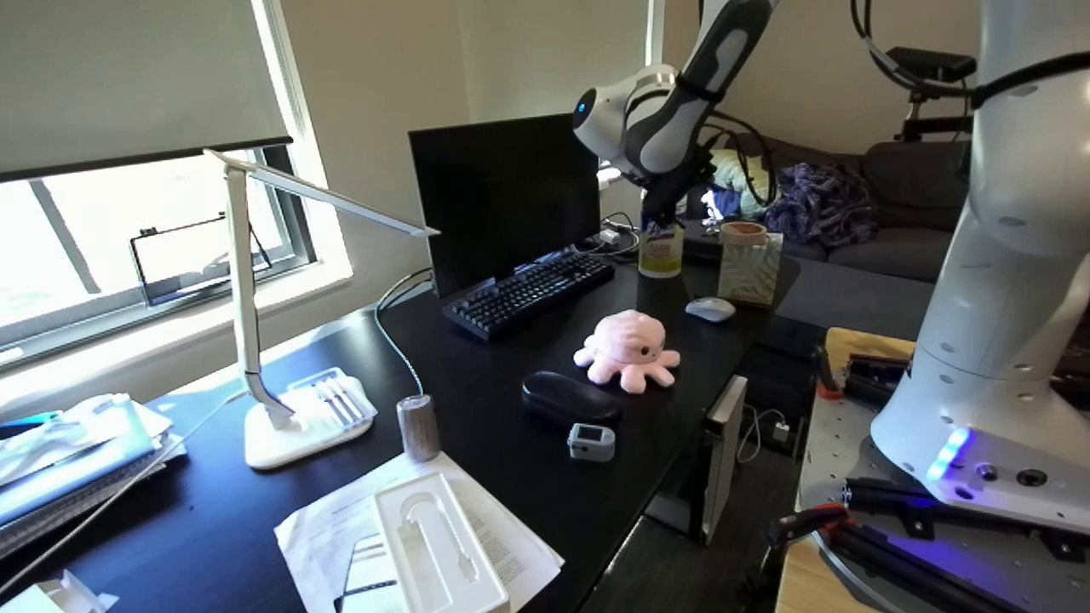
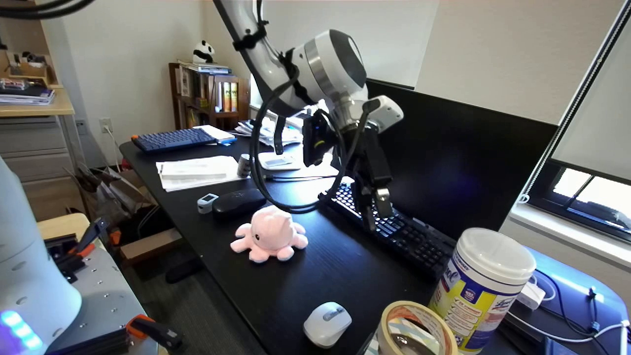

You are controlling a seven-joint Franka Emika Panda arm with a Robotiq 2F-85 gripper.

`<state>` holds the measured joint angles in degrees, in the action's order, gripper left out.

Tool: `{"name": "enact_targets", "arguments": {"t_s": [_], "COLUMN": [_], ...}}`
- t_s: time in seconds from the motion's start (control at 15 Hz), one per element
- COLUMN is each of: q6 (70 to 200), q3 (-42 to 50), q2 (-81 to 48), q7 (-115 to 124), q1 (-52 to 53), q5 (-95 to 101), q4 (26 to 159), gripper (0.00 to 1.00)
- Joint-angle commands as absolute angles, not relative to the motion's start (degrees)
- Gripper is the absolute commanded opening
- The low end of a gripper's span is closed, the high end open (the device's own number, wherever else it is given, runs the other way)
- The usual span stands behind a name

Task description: Put the tape on the box on the right

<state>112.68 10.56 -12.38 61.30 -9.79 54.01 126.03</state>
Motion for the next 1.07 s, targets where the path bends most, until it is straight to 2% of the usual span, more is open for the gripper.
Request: {"name": "enact_targets", "arguments": {"t_s": [0.0, 0.4, 1.0], "q6": [115.29, 120.74, 134.74], "q3": [6.7, 1.95, 0.57], "q2": [0.02, 12.48, 15.23], "q7": [57.09, 49.49, 24.54], "q1": [-6.46, -1.03, 0.75], "q5": [49.2, 40.36, 23.04], "q4": [135.49, 143.07, 139.67], "gripper": [1.0, 1.0, 1.0]}}
